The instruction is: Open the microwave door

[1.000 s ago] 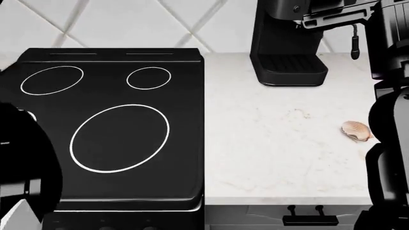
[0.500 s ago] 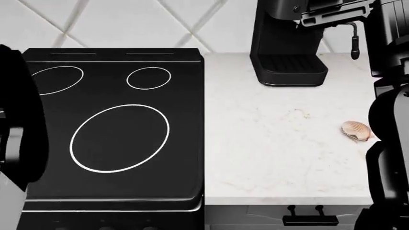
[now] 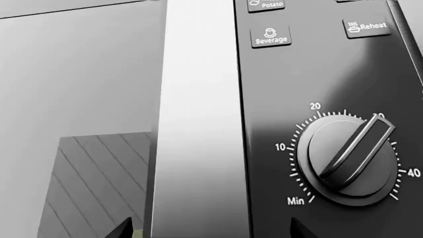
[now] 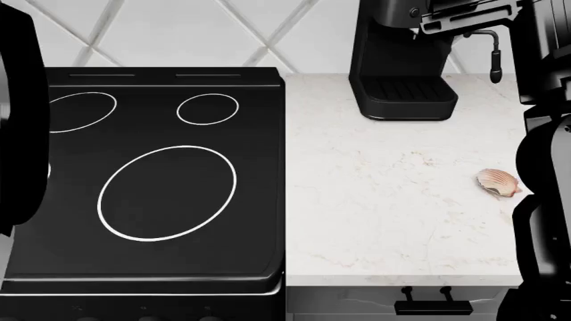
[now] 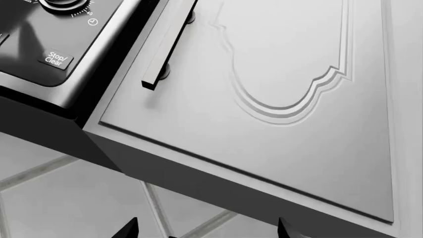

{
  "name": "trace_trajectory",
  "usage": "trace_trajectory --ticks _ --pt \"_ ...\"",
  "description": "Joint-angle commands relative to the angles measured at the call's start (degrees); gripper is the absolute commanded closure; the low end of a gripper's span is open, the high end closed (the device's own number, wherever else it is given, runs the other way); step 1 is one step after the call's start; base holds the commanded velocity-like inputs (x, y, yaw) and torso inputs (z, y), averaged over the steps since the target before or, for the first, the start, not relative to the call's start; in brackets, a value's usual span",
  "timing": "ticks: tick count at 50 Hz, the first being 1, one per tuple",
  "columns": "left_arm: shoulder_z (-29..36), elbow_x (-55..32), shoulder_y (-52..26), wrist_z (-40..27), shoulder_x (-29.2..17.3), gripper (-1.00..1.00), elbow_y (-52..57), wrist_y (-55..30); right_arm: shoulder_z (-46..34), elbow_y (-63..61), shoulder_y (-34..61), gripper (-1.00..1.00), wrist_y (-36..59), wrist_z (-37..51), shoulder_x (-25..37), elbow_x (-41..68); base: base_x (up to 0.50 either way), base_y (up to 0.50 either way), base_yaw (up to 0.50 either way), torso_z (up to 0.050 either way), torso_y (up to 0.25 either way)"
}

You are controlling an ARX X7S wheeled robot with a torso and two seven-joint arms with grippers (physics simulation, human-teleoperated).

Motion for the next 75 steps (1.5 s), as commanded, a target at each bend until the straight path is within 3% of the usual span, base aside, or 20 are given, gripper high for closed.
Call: trace_trajectory --ticks 1,19,20,30,36,45,75 --pt "1.2 1.6 -6.9 1.2 2.6 -1.0 -20.3 11.5 -0.1 -0.3 0.3 -1.0 0.5 0.1 0.2 0.1 0.0 0.0 0.0 0.0 0.0" --pt "0.3 3.7 -7.4 0.8 2.9 -1.0 -24.2 13.6 -0.4 -1.3 1.0 -1.0 1.8 0.2 0.5 0.4 0.0 0.0 0.0 0.0 0.0" --pt "0.2 3.8 -7.4 0.8 2.9 1.0 -24.2 13.7 -0.4 -1.4 1.1 -1.0 1.9 0.2 0.5 0.4 0.0 0.0 0.0 0.0 0.0" --pt "-1.2 3.5 -7.7 1.0 2.6 1.0 -23.1 13.9 -0.5 -1.6 1.2 -1.0 2.2 0.3 0.7 0.4 0.0 0.0 0.0 0.0 0.0" --pt "-2.0 0.9 0.3 0.4 -0.1 1.0 1.6 -0.7 -0.8 -1.3 1.0 -1.0 1.8 0.5 0.8 0.3 0.0 0.0 0.0 0.0 0.0" --pt "-2.4 -1.8 4.0 0.9 -2.4 1.0 18.7 -11.4 -1.0 -1.2 1.5 -1.0 2.1 0.4 0.7 0.6 0.0 0.0 0.0 0.0 0.001" --pt "-9.3 -12.7 9.2 -1.6 -7.7 1.0 52.0 -36.0 -1.2 -2.4 2.2 -1.0 3.3 0.9 1.1 0.8 0.0 0.0 0.0 0.0 0.002"
